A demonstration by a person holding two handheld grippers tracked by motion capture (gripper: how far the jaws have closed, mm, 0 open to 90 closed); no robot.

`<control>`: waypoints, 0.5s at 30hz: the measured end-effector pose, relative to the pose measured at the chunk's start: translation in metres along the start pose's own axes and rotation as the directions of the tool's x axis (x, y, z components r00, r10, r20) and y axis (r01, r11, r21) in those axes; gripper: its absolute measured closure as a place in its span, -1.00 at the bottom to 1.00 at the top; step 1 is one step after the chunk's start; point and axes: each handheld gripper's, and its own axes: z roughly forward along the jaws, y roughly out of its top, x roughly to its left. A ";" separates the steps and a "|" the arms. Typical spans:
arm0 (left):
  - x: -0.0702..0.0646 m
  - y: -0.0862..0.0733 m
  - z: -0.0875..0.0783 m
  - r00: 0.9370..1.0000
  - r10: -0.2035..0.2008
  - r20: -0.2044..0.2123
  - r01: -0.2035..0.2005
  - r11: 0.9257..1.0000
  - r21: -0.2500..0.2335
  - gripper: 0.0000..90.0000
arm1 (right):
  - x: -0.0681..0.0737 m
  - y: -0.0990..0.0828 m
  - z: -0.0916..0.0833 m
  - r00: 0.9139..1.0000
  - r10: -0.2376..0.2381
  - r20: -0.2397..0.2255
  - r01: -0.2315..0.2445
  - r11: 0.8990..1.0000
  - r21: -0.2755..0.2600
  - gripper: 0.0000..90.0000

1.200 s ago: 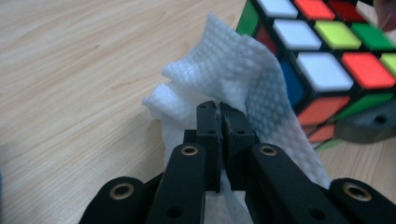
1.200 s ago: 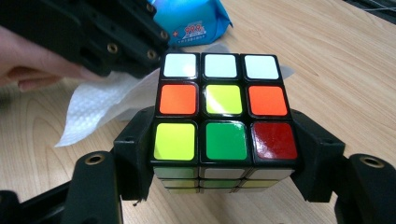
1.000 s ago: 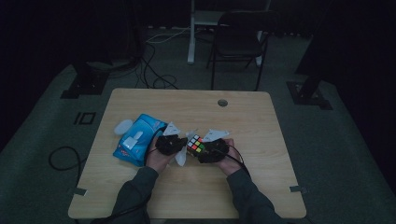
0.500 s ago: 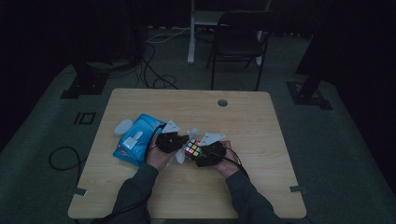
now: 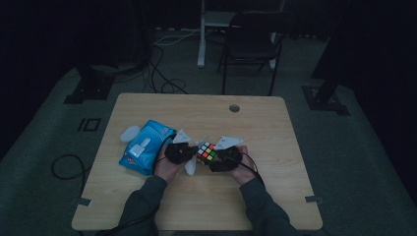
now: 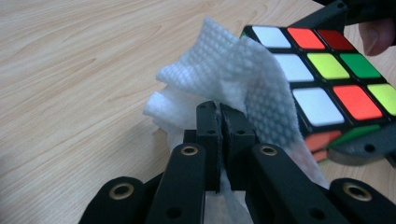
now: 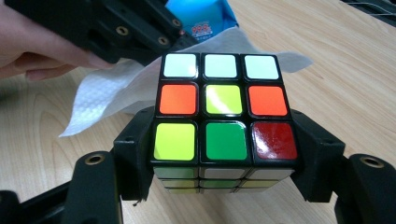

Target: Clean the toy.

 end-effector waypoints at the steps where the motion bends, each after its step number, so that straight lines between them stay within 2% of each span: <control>1: 0.000 -0.001 0.000 1.000 -0.001 0.000 0.001 1.000 0.005 0.96 | -0.001 0.000 0.000 1.000 0.003 0.001 -0.003 1.000 0.000 -0.24; 10: 0.000 -0.008 0.002 1.000 -0.006 0.003 0.006 1.000 0.022 0.96 | -0.002 0.000 -0.002 1.000 0.013 0.013 -0.013 1.000 -0.001 -0.24; 12: 0.000 -0.007 0.001 1.000 -0.006 0.006 0.006 1.000 0.020 0.96 | -0.001 0.000 -0.002 1.000 0.006 0.018 -0.006 1.000 -0.001 -0.24; 15: 0.000 -0.005 -0.001 1.000 -0.003 0.011 0.003 1.000 0.015 0.96 | 0.004 0.001 -0.002 0.999 -0.028 0.044 0.028 1.000 0.008 -0.24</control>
